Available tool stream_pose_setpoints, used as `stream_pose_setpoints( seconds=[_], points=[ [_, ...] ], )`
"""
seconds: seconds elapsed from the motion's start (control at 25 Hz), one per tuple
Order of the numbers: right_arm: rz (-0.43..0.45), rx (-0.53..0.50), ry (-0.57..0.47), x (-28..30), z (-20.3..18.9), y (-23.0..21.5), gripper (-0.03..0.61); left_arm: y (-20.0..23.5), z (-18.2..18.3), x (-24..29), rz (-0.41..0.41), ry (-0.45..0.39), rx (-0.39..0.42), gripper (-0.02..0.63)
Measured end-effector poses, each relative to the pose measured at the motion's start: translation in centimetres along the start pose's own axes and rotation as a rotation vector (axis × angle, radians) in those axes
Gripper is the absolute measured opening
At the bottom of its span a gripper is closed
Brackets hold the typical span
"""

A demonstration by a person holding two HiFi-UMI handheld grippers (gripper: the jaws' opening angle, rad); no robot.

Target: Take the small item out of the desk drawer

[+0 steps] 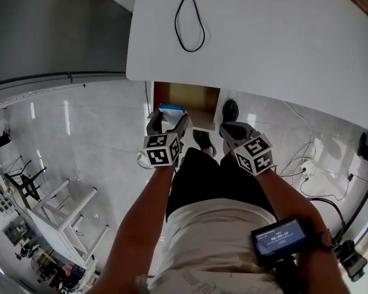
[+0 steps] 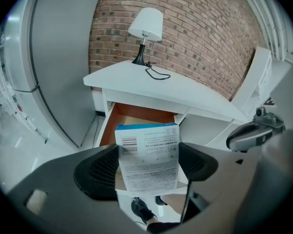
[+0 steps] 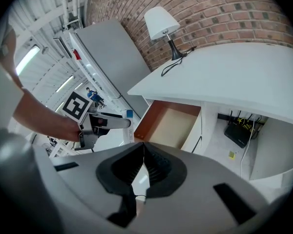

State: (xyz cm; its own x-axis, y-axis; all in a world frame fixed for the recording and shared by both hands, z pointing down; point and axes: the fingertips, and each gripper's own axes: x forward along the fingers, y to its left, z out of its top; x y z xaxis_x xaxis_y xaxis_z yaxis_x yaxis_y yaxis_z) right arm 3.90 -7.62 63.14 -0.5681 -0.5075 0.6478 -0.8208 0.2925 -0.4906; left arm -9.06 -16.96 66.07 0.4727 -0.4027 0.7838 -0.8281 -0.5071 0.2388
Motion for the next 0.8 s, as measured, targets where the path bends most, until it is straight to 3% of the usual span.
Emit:
stream_pose_setpoints(
  seconds=[0.32, 0.8],
  points=[
    [-0.041, 0.009, -0.025, -1.3, 1.7, 0.7, 0.006, -0.2, 1.5, -3.3, -0.022, -0.045, 0.006, 0.384],
    [-0.037, 0.011, -0.059, -2.8, 2.6, 2.3, 0.006, -1.2, 0.9, -7.8, -0.024, -0.082, 0.01, 0.385]
  ],
)
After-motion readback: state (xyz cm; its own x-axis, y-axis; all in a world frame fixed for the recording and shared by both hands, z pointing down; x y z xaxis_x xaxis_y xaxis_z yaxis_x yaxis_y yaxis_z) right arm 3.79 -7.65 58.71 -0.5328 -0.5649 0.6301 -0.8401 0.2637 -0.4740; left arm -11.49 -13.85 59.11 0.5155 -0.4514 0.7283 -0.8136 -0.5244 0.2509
